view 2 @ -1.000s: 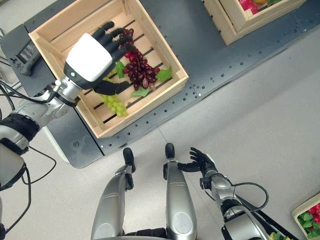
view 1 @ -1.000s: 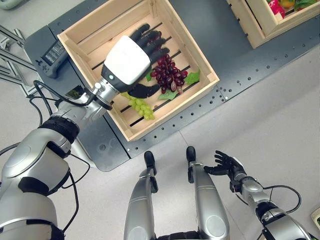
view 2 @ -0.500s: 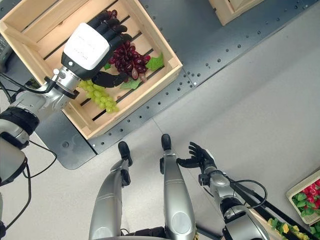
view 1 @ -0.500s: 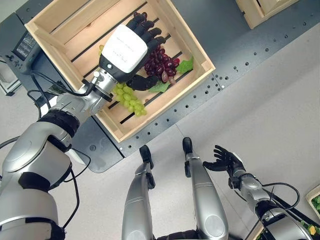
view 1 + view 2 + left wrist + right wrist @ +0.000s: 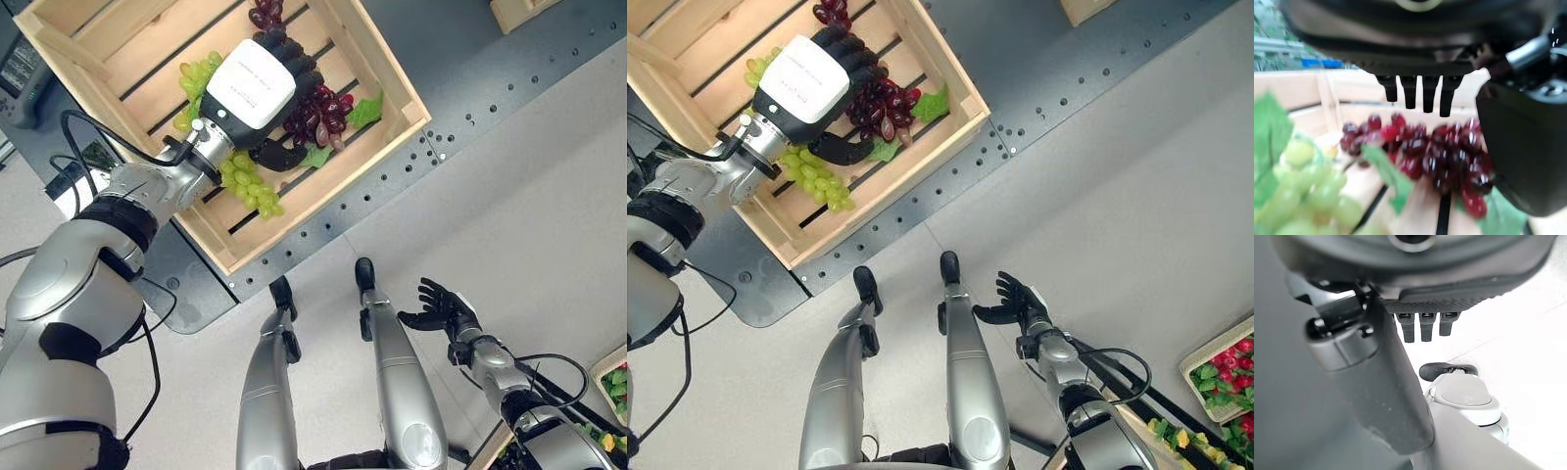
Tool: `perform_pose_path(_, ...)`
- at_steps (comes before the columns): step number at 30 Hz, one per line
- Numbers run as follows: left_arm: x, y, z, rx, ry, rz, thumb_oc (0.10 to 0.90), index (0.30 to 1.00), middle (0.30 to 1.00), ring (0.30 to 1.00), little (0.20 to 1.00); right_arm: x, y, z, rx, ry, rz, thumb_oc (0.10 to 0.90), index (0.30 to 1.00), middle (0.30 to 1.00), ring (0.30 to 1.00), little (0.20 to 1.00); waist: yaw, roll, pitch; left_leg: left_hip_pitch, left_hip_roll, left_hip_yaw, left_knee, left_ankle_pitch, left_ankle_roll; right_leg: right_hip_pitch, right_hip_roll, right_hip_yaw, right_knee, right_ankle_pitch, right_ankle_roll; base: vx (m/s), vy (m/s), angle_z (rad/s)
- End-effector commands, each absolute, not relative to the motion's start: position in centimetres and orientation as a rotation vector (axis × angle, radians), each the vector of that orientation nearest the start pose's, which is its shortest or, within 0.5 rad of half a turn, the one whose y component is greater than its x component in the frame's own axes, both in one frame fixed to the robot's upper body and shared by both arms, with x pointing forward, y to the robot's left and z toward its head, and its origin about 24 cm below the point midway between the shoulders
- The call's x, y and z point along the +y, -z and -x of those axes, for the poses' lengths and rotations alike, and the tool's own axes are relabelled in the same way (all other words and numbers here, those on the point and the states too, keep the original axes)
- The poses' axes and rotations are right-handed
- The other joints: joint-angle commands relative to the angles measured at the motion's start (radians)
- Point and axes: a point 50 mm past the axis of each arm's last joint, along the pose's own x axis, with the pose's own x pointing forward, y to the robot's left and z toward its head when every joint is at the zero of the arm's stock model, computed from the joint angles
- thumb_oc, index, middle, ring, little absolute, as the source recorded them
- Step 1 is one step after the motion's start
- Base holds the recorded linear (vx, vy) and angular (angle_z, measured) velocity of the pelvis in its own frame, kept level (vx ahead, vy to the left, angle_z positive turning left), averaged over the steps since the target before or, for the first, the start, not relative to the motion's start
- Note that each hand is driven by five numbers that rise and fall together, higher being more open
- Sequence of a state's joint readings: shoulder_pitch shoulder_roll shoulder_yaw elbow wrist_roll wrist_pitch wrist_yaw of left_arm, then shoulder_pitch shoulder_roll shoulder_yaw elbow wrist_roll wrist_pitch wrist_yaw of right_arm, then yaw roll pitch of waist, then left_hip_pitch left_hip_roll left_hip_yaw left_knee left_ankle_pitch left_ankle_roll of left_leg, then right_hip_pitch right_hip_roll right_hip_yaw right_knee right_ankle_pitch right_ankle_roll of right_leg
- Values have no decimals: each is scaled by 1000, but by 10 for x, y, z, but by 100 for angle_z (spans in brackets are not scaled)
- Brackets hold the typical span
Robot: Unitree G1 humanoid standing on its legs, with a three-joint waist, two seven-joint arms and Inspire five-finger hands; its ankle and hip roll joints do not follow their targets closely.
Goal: Pick up the fruits from the basket on one side to the basket on the other side
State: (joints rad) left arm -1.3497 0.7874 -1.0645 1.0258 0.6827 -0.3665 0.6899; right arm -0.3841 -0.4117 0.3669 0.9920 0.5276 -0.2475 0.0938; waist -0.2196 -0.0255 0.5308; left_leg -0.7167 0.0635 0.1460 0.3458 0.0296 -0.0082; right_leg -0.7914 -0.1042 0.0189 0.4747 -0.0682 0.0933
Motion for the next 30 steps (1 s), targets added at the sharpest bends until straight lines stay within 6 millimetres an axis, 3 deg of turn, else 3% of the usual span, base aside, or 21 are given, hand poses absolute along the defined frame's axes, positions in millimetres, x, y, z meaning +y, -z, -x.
perform_pose_path(1,195,-334,-393,-939,-306,-1771,800,900,900,900,900,-254,35,-274,365,37,94,800,900,900,900,900,-10,-20,-11,47,20,28,98,-131,-11,42,-6,20,-69,103,29,0,0,0)
perform_pose_path(2,196,-336,-395,-891,-294,-1803,800,900,900,900,900,-256,30,-278,346,40,96,800,900,900,900,900,-15,-22,-11,18,17,40,83,-95,-4,9,-9,23,-84,139,25,52,35,-3)
perform_pose_path(3,196,-330,-397,-871,-273,-1810,800,900,900,900,900,-256,34,-273,360,40,95,800,900,900,900,900,-12,-20,-11,42,18,29,93,-131,-10,34,-7,22,-72,107,32,-27,8,-4)
perform_pose_path(11,191,-316,-403,-761,-124,-1930,800,900,900,900,900,-257,25,-280,310,59,84,800,900,900,900,900,-13,-12,-11,34,13,29,94,-134,-10,27,-13,19,-80,112,37,7,4,-1)
perform_pose_path(12,189,-312,-404,-746,-93,-1979,753,829,829,829,829,-257,23,-282,303,62,81,800,900,900,900,900,-12,-11,-11,34,12,28,94,-134,-10,26,-14,17,-79,113,38,0,0,0)
perform_pose_path(13,187,-311,-405,-739,-77,-2000,638,658,658,658,658,-256,22,-283,297,62,78,800,900,900,900,900,-12,-10,-11,35,12,28,92,-134,-10,26,-15,17,-80,113,39,0,0,0)
perform_pose_path(14,186,-310,-405,-737,-75,-2006,588,582,582,582,582,-256,22,-284,296,62,77,800,900,900,900,900,-12,-10,-11,35,12,29,91,-134,-10,25,-15,17,-80,114,39,0,0,0)
perform_pose_path(15,185,-308,-405,-732,-63,-2031,441,361,361,361,361,-256,20,-285,289,64,73,800,900,900,900,900,-13,-9,-11,36,12,30,90,-133,-9,24,-16,17,-80,114,39,0,0,0)
perform_pose_path(16,184,-309,-406,-728,-59,-2039,400,300,300,300,300,-256,20,-286,286,65,71,800,900,900,900,900,-13,-9,-11,36,12,30,88,-133,-9,24,-16,17,-81,115,39,0,0,0)
perform_pose_path(24,188,-307,-407,-693,-53,-2169,400,300,300,300,300,-260,14,-288,255,78,57,800,900,900,900,900,-13,-4,-11,35,13,32,98,-136,-8,24,-19,11,-76,115,39,-10,-1,0)
perform_pose_path(25,189,-314,-405,-707,-83,-2182,400,300,300,300,300,-261,8,-293,234,78,55,800,900,900,900,900,-16,-5,-11,13,10,44,86,-101,-2,1,-22,12,-90,148,33,-80,-10,-1)
perform_pose_path(30,197,-319,-402,-765,-173,-2120,400,300,300,300,300,-261,7,-291,214,73,46,800,900,900,900,900,-9,-5,-11,49,8,40,81,-108,-1,36,-26,9,-97,145,34,-15,-2,-1)
